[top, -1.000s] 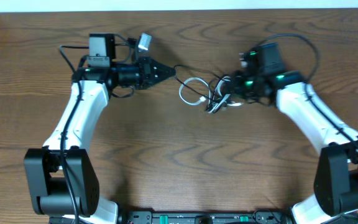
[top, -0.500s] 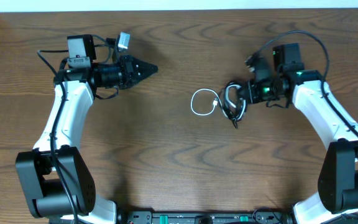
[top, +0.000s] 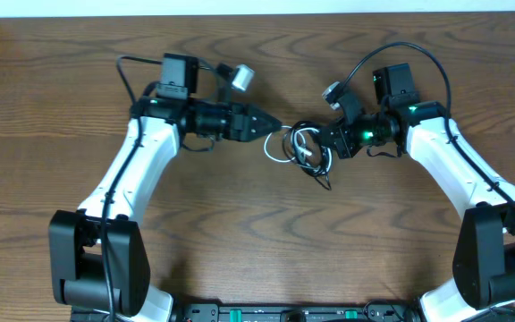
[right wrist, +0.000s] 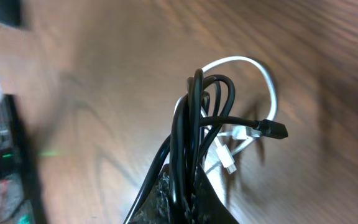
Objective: Untangle cables
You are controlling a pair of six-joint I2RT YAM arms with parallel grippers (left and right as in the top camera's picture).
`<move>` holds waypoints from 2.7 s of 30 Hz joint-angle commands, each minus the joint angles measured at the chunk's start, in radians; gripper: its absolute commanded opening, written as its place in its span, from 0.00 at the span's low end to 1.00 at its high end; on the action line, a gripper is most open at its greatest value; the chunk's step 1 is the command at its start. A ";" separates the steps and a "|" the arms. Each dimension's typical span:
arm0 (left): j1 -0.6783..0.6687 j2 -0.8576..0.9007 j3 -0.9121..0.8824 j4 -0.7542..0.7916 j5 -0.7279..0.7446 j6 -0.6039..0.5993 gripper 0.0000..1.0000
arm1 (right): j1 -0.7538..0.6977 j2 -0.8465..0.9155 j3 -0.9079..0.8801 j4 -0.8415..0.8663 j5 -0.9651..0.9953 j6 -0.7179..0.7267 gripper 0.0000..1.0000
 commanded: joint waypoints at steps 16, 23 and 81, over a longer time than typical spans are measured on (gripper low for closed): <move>-0.095 -0.014 0.017 -0.002 -0.404 0.039 0.57 | -0.035 0.000 0.051 0.100 -0.402 0.332 0.01; -0.150 -0.014 0.017 0.073 -0.523 0.038 0.56 | -0.018 0.000 0.051 0.106 -0.402 0.397 0.01; -0.007 -0.002 0.017 -0.187 -0.650 -0.025 0.07 | 0.015 0.001 0.051 -0.164 0.324 0.339 0.22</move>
